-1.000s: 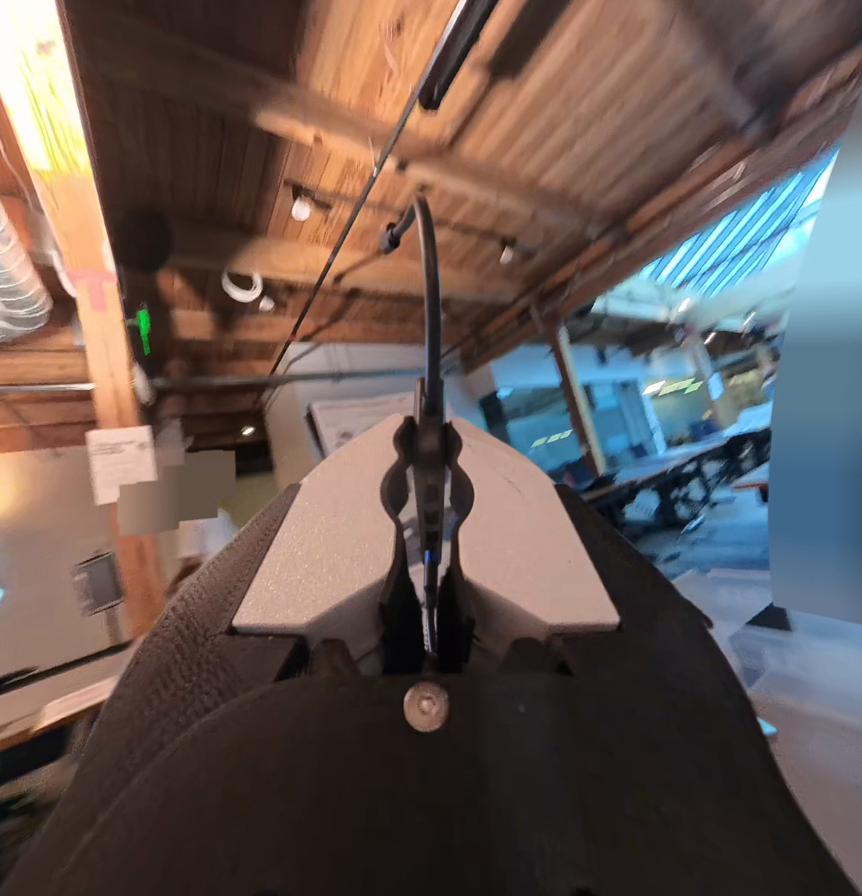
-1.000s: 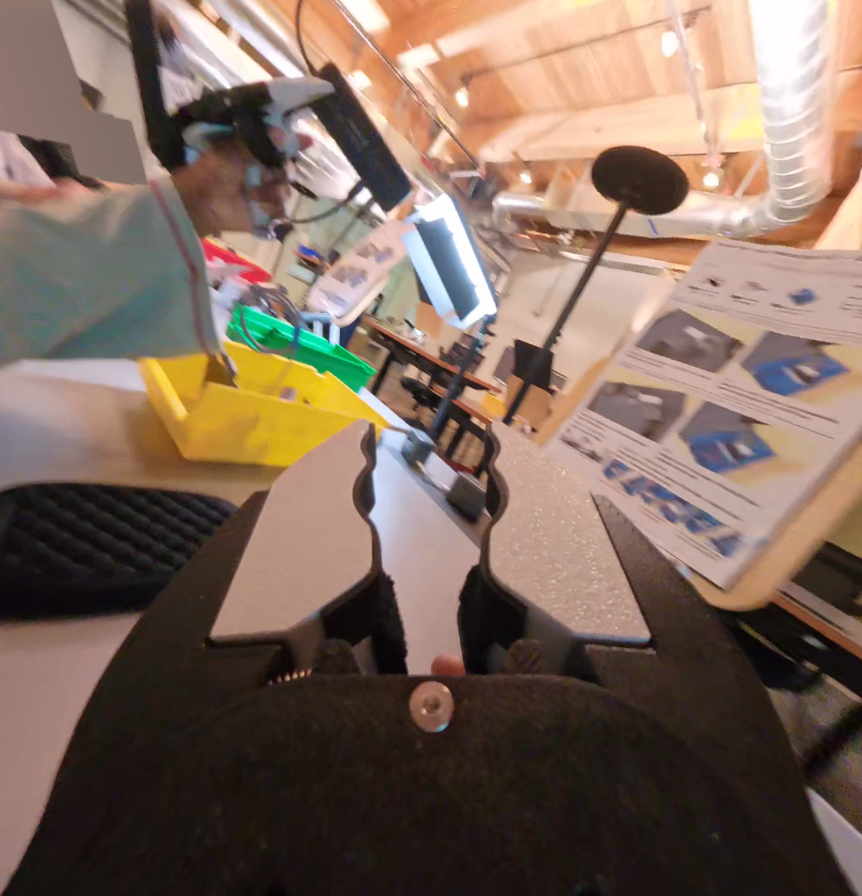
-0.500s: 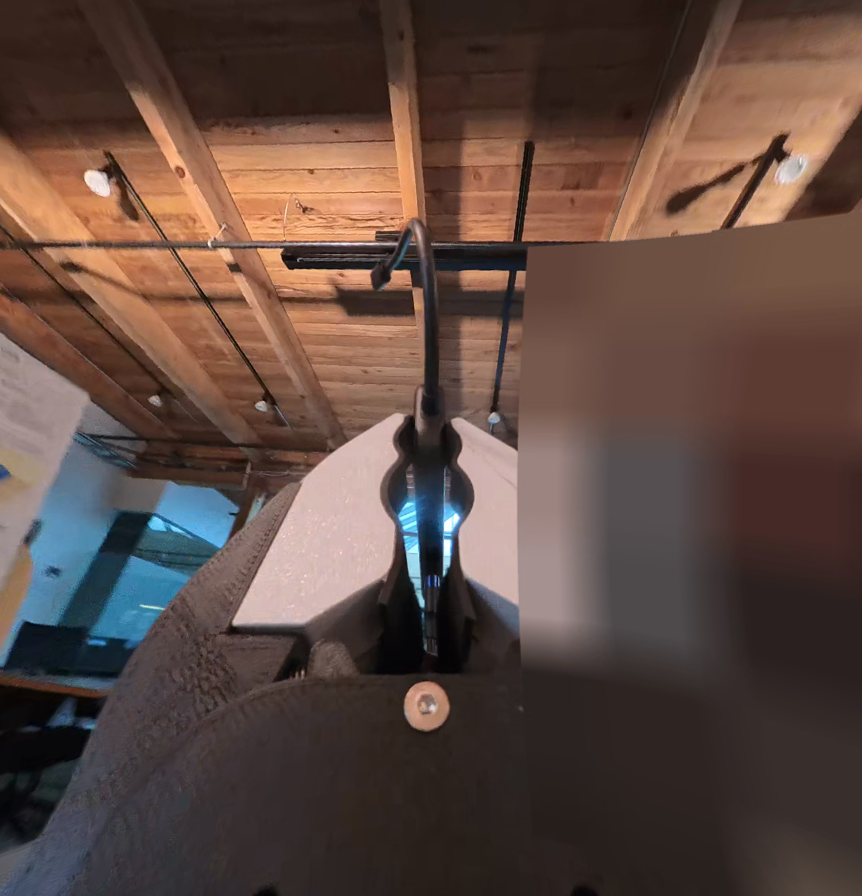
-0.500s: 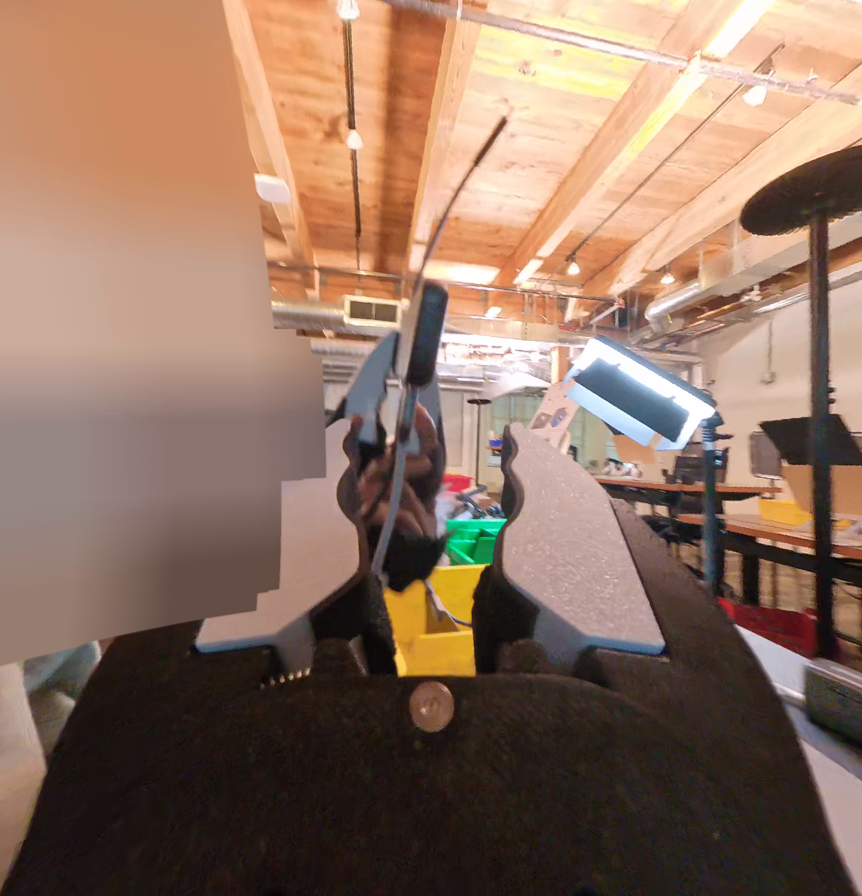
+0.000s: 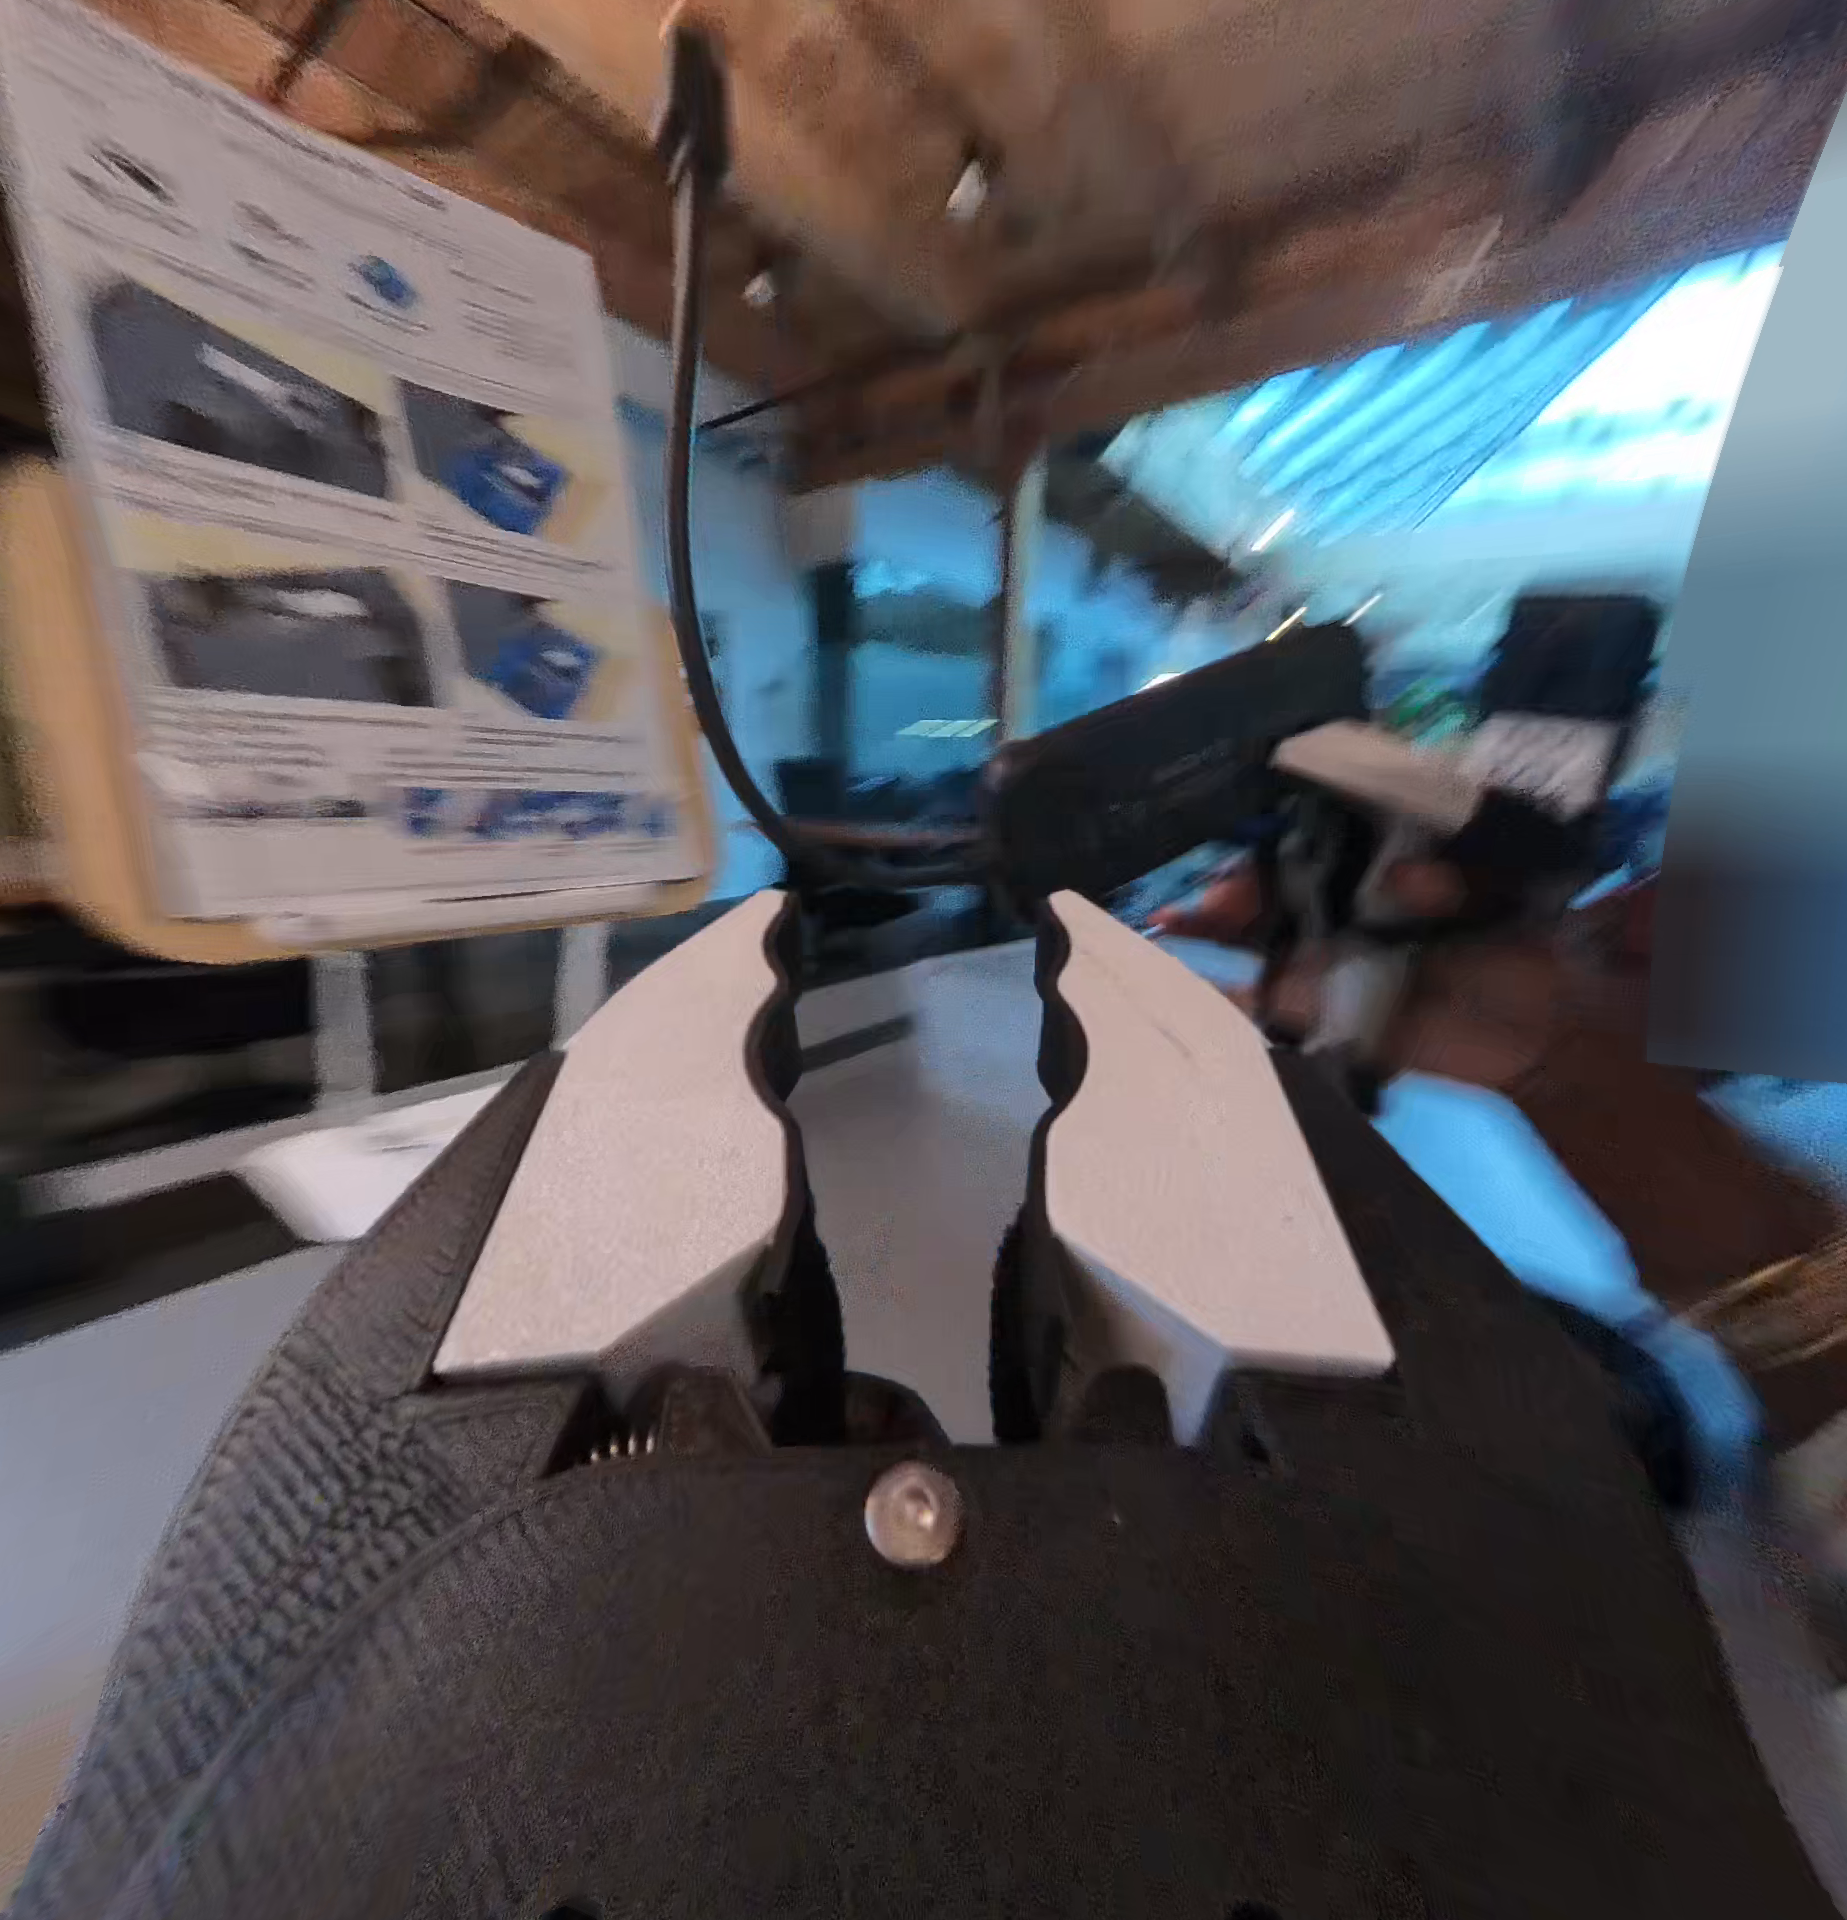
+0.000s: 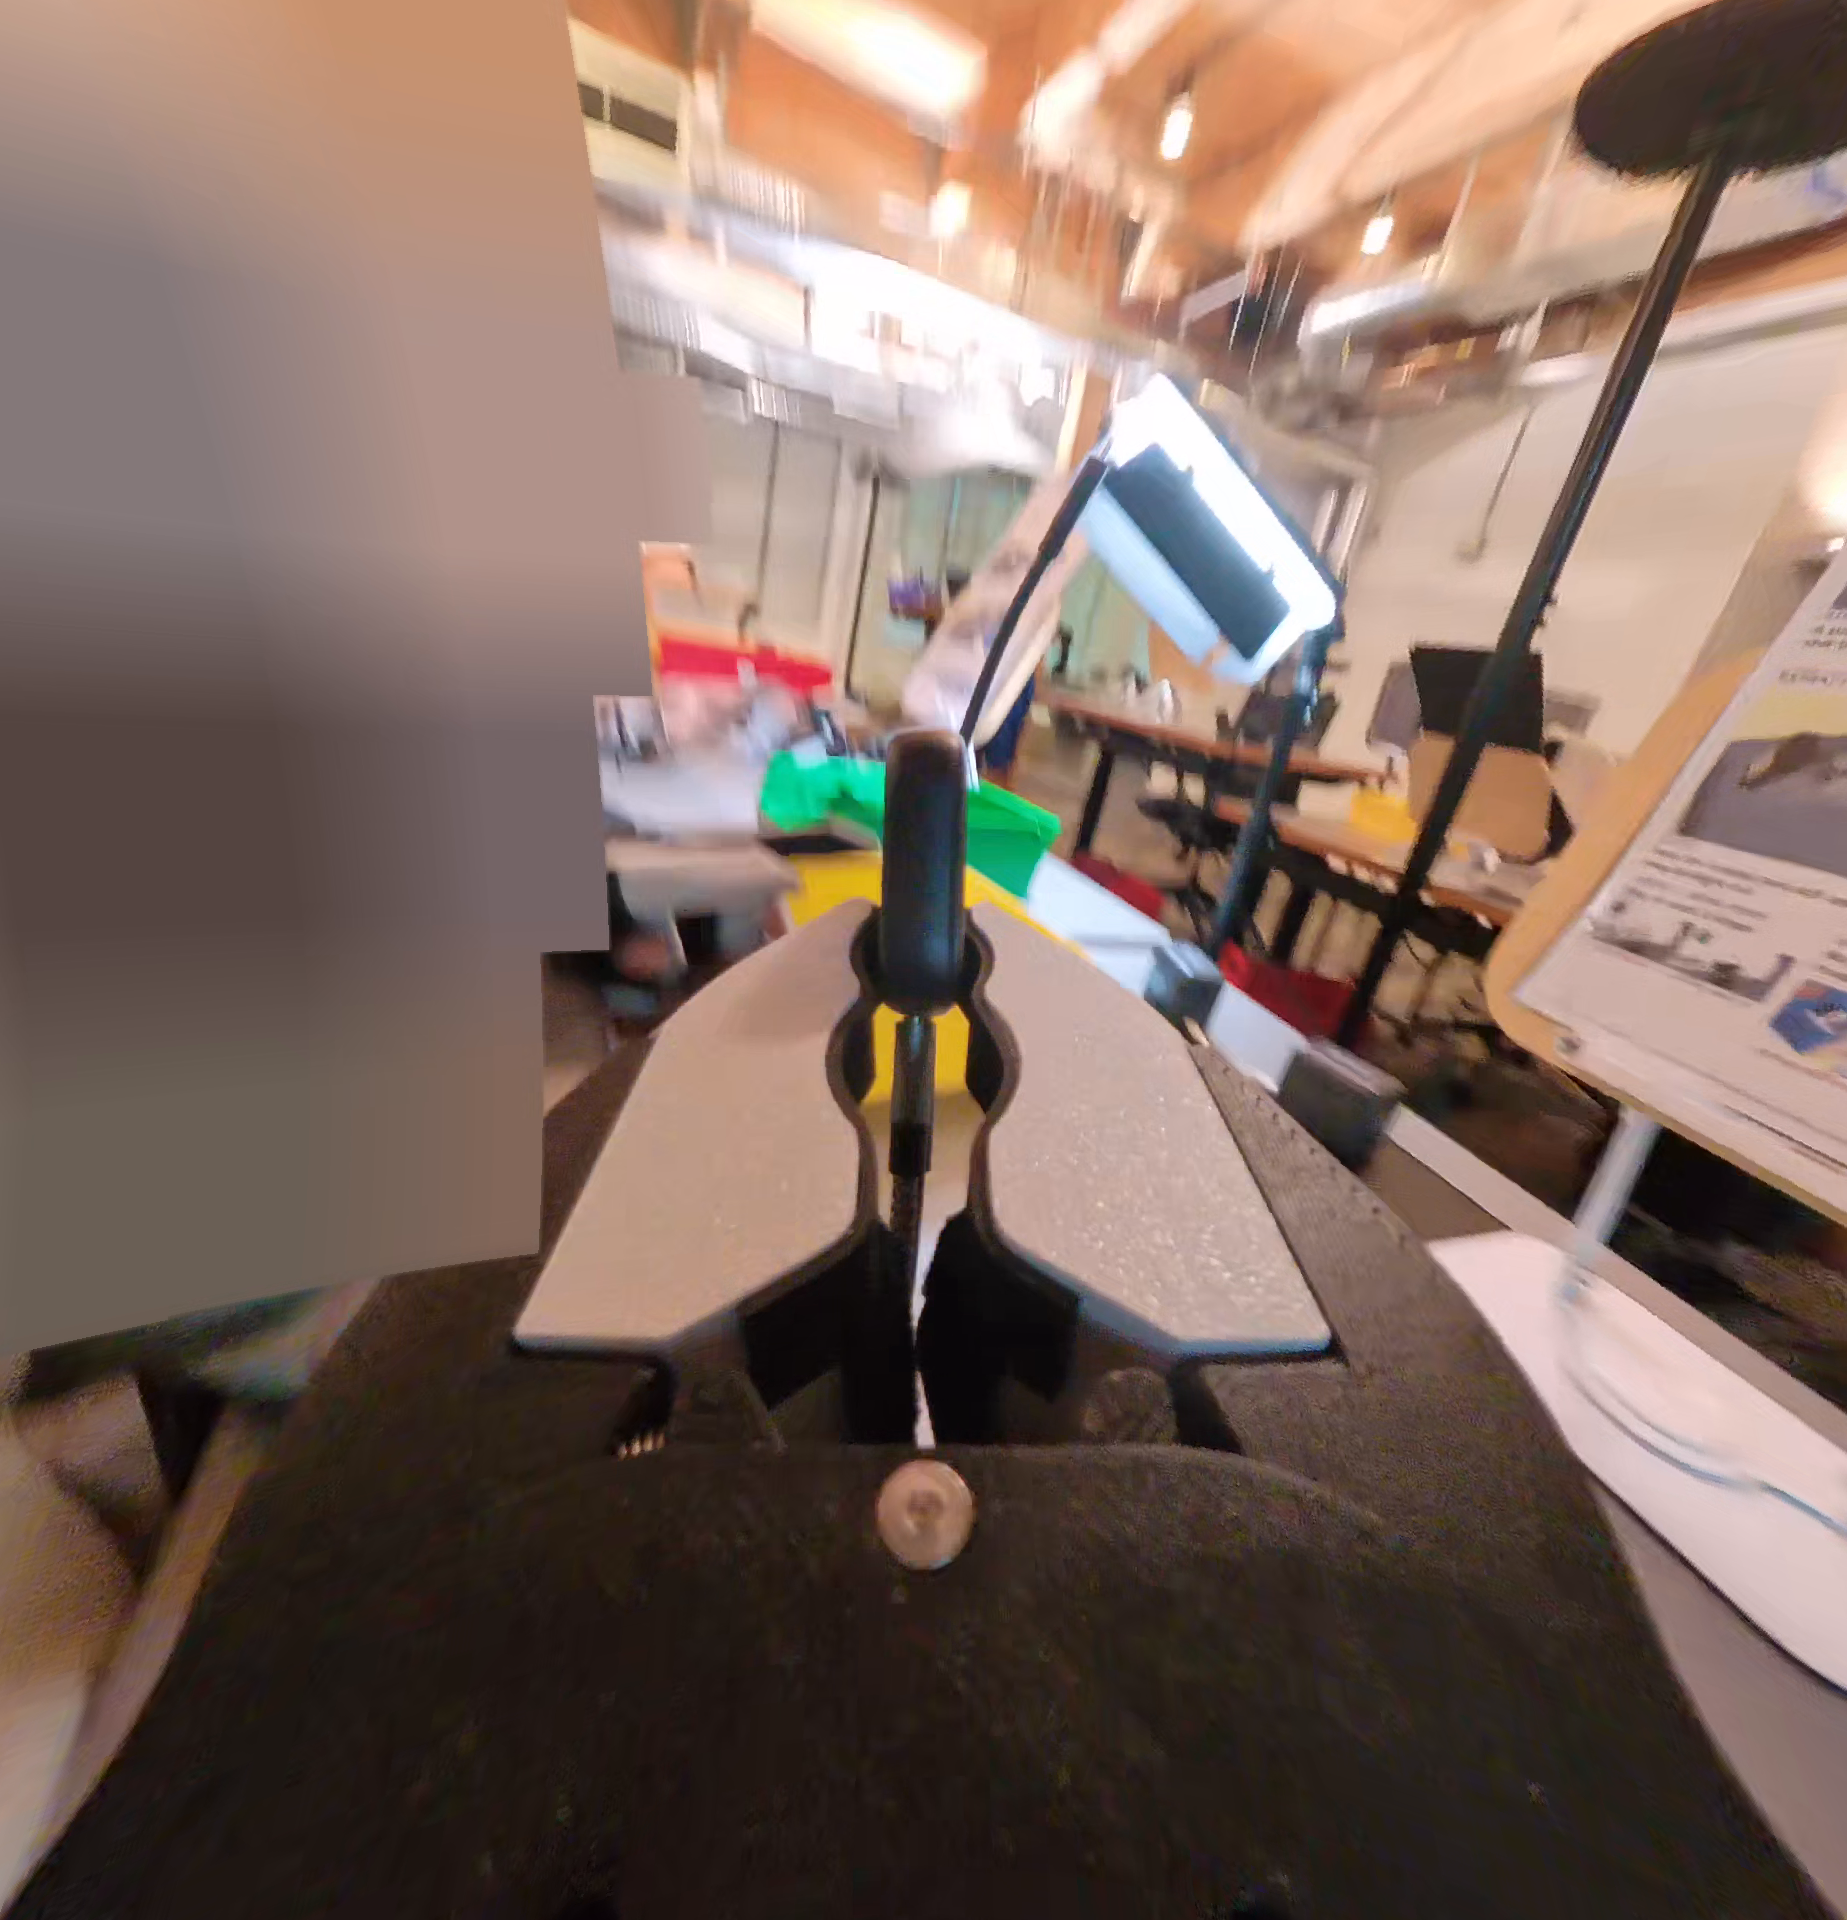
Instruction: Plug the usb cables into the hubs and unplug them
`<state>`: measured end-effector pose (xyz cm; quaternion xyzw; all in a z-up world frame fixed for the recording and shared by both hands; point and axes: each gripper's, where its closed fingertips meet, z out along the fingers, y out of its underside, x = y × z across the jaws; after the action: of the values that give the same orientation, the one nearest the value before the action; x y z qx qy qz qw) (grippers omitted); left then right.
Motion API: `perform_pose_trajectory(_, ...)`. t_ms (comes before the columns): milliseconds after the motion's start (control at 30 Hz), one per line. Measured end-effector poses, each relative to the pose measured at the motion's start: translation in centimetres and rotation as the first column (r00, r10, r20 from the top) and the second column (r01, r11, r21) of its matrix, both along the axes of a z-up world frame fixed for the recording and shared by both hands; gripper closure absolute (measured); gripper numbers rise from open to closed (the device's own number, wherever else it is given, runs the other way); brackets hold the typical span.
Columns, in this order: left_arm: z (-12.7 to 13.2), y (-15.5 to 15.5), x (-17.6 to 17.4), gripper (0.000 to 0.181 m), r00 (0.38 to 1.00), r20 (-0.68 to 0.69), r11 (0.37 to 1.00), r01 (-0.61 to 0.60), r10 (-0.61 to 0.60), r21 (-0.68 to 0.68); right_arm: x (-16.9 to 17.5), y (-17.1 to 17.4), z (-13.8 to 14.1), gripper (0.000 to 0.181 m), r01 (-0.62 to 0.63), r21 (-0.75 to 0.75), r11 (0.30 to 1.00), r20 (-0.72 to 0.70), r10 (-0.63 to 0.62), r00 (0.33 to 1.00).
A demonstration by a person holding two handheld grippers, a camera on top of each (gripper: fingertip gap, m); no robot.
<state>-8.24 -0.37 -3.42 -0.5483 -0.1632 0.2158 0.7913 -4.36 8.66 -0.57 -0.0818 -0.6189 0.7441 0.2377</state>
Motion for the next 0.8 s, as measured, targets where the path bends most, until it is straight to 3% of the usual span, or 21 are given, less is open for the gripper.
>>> perform_pose_trajectory(33,0.1,-1.1,0.1,0.138,0.993,-0.074,0.992,-0.1,0.094,-0.072,-0.2,0.0,-1.0,0.169,0.023,0.095,0.995,-0.01,-0.022,1.0)
perform_pose_trajectory(100,2.4,-1.4,2.2,0.139,0.972,-0.218,0.987,-0.112,0.085,-0.112,0.0,-0.4,-2.5,0.169,0.024,0.245,0.969,-0.035,-0.016,0.999)
perform_pose_trajectory(167,3.3,0.9,4.2,0.137,0.959,-0.278,0.964,-0.026,-0.051,-0.265,0.7,-1.2,-3.4,0.169,-0.001,0.338,0.941,-0.057,0.022,0.998)
perform_pose_trajectory(300,-0.7,5.3,5.3,0.127,0.922,-0.225,0.733,0.087,-0.317,-0.675,2.4,-2.3,-4.8,0.169,-0.024,0.485,0.874,-0.109,0.087,0.99)
perform_pose_trajectory(367,-2.9,6.4,5.6,0.144,0.895,-0.193,0.618,0.11,-0.401,-0.778,3.3,-2.6,-5.0,0.169,-0.062,0.5,0.864,-0.106,0.132,0.986)
perform_pose_trajectory(400,-3.8,6.8,6.0,0.16,0.883,-0.177,0.581,0.125,-0.435,-0.805,3.6,-2.7,-5.0,0.169,-0.08,0.499,0.863,-0.105,0.152,0.983)
perform_pose_trajectory(467,-4.2,7.1,6.5,0.168,0.868,-0.18,0.593,0.153,-0.463,-0.79,4.0,-2.6,-4.9,0.168,-0.097,0.492,0.865,-0.134,0.185,0.974)
perform_pose_trajectory(633,-2.3,5.8,7.8,0.169,0.849,-0.138,0.737,0.348,-0.509,-0.58,5.1,-1.7,-3.2,0.158,-0.184,0.304,0.935,-0.165,0.242,0.956)
perform_pose_trajectory(800,-2.3,5.3,8.5,0.169,0.826,-0.1,0.764,0.458,-0.554,-0.454,5.9,-2.1,-2.3,0.164,-0.297,0.152,0.943,-0.144,0.318,0.937)
